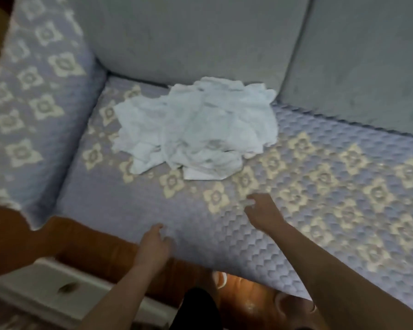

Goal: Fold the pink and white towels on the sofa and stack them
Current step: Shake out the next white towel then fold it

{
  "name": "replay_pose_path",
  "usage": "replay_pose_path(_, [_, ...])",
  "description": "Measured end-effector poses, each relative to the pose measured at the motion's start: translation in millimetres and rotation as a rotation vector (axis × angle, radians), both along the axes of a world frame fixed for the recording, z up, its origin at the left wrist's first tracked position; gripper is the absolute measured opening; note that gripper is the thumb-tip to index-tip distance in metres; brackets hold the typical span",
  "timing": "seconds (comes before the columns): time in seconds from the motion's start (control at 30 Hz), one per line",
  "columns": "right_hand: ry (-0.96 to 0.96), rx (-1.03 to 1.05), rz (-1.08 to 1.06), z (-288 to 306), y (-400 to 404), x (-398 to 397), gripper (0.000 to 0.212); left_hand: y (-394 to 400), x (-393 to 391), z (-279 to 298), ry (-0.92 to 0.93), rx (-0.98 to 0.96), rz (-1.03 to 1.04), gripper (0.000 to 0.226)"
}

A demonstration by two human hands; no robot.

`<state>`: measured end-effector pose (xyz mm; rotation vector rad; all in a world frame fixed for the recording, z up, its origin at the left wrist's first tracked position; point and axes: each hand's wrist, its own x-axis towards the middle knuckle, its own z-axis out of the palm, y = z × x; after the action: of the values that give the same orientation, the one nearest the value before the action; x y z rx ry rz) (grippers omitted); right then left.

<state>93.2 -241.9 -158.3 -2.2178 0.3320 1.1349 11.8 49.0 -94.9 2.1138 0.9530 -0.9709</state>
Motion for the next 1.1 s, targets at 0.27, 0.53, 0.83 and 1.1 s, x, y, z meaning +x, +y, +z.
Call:
replay_pose_path(0.27, [-0.42,-0.198,0.264,23.1,119.5,99.4,0.039,43.6,50.8,12.1,-0.015,-0.115,-0.023,0.047])
replay_pose_path(0.53, [-0.242,0.243,-0.963,212.1,-4.1,25.1,0.024,-22.3,69.6,129.0,-0.154,-0.294,-0.031,0.024])
replay_pose_path(0.83, [-0.329,0.694,-1.464,363.8,-151.4,-116.3,0.022,-186.8,50.8,216.1,-0.227,-0.517,-0.656,0.086])
replay_pose_path(1.1, [-0.58,0.969,-1.384,451.2,-228.0,-127.0,0.021,-285.2,-29.6,223.7,-0.523,-0.269,-0.557,0.012])
